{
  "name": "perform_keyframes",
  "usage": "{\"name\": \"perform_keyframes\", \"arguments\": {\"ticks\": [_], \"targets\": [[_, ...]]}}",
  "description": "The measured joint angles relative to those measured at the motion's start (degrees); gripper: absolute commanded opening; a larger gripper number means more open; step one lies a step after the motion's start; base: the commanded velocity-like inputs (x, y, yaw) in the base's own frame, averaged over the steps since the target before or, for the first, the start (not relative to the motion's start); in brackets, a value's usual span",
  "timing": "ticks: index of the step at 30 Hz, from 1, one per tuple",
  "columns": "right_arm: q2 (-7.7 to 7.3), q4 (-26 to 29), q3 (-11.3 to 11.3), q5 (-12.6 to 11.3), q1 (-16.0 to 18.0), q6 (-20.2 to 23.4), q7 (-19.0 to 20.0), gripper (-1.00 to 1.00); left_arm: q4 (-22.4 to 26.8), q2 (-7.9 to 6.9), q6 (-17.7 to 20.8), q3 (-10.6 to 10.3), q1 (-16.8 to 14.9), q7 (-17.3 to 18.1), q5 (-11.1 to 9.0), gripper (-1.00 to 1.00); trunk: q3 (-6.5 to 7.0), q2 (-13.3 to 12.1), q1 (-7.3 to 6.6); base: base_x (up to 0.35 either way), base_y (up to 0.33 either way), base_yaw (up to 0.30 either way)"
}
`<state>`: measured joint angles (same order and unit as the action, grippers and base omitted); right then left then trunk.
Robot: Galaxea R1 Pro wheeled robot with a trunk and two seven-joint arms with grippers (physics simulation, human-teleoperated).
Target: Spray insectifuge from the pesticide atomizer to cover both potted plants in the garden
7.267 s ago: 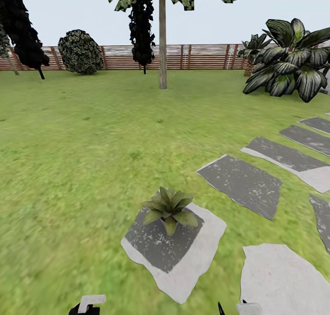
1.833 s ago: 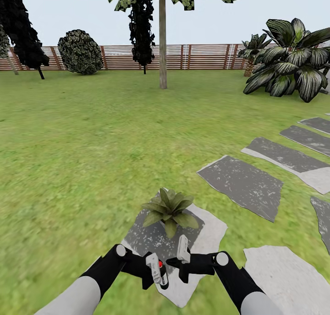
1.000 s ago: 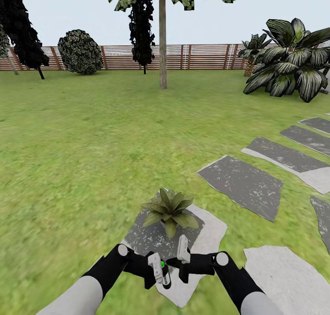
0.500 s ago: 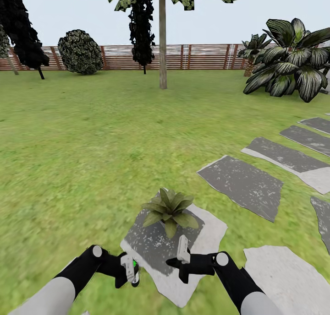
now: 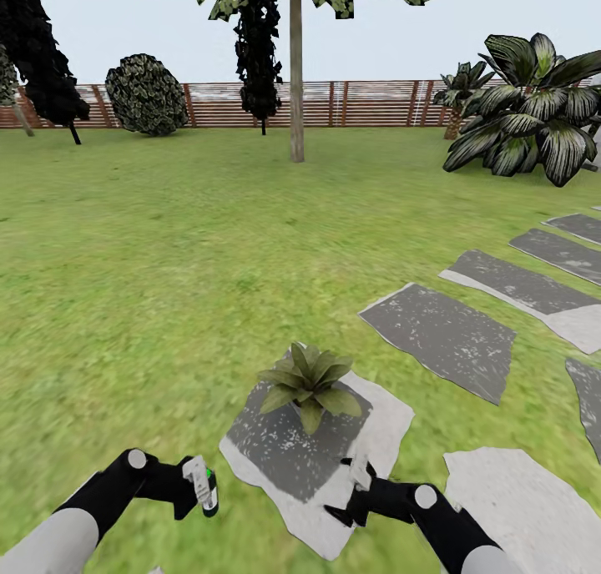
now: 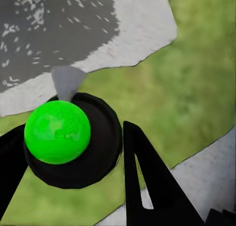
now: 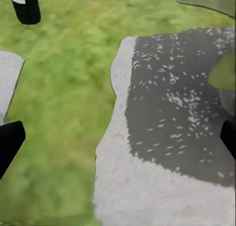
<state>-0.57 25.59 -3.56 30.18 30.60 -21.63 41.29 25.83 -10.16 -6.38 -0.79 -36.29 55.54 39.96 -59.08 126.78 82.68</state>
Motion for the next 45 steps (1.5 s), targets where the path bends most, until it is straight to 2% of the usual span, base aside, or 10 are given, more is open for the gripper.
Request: {"name": "perform_keyframes", "arguments": {"ticks": [3,6,8,11,13,16,26,29,33,45], "targets": [[-1.89,-10.88,0.41,0.06,-0.15,-0.38,-13.90,1.00,-2.50,0.26,3.06,5.79,0.02,-1.77,-0.14,-1.00,-0.01,0.00,0.00,0.000,0.000,0.000],[-3.17,-17.53,2.23,-1.36,-0.59,-3.10,-24.12,1.00,-3.26,0.32,5.33,7.96,0.02,-1.76,-0.23,-1.00,0.00,0.00,0.00,0.000,0.000,0.000],[-3.63,-21.30,4.27,-6.28,-2.61,-8.70,-32.14,1.00,-3.55,0.57,6.11,8.57,0.07,-1.89,-0.27,-1.00,0.00,0.00,0.00,0.000,0.000,0.000],[-3.76,-22.02,4.75,-11.67,-4.54,-10.58,-36.59,1.00,-3.55,0.81,7.74,8.81,0.06,-1.99,-0.18,-1.00,0.00,0.00,0.00,0.000,0.000,0.000],[-3.87,-22.12,5.01,-19.07,-6.56,-12.61,-41.91,1.00,-3.12,0.92,14.39,8.98,0.02,-1.99,0.11,-1.00,0.00,0.00,0.00,0.000,0.000,0.000],[-3.89,-22.24,5.00,-22.54,-7.20,-13.79,-46.00,1.00,-2.59,1.01,21.23,8.91,-0.22,-1.86,0.14,-1.00,0.00,0.00,0.00,0.000,0.000,0.000],[-5.42,-22.31,4.97,-24.01,-8.35,-14.39,-48.75,1.00,3.51,3.15,37.67,7.48,-2.59,3.88,0.63,-1.00,0.01,0.00,0.00,0.000,0.000,0.000],[-5.49,-22.30,5.21,-24.09,-8.38,-14.39,-48.90,1.00,5.50,3.14,41.29,3.58,-3.93,4.68,0.66,-1.00,0.01,0.00,0.00,0.000,0.000,0.000],[-5.05,-22.37,7.46,-24.22,-8.39,-14.33,-49.31,1.00,6.02,2.93,47.03,-3.84,-8.36,12.02,0.81,-1.00,0.01,0.00,0.00,0.000,0.000,0.000],[-4.86,-22.38,11.21,-24.29,-8.40,-14.17,-49.06,1.00,5.67,2.66,48.06,-5.77,-10.50,15.29,1.49,-1.00,0.00,0.00,-0.01,0.017,0.000,0.000]]}}
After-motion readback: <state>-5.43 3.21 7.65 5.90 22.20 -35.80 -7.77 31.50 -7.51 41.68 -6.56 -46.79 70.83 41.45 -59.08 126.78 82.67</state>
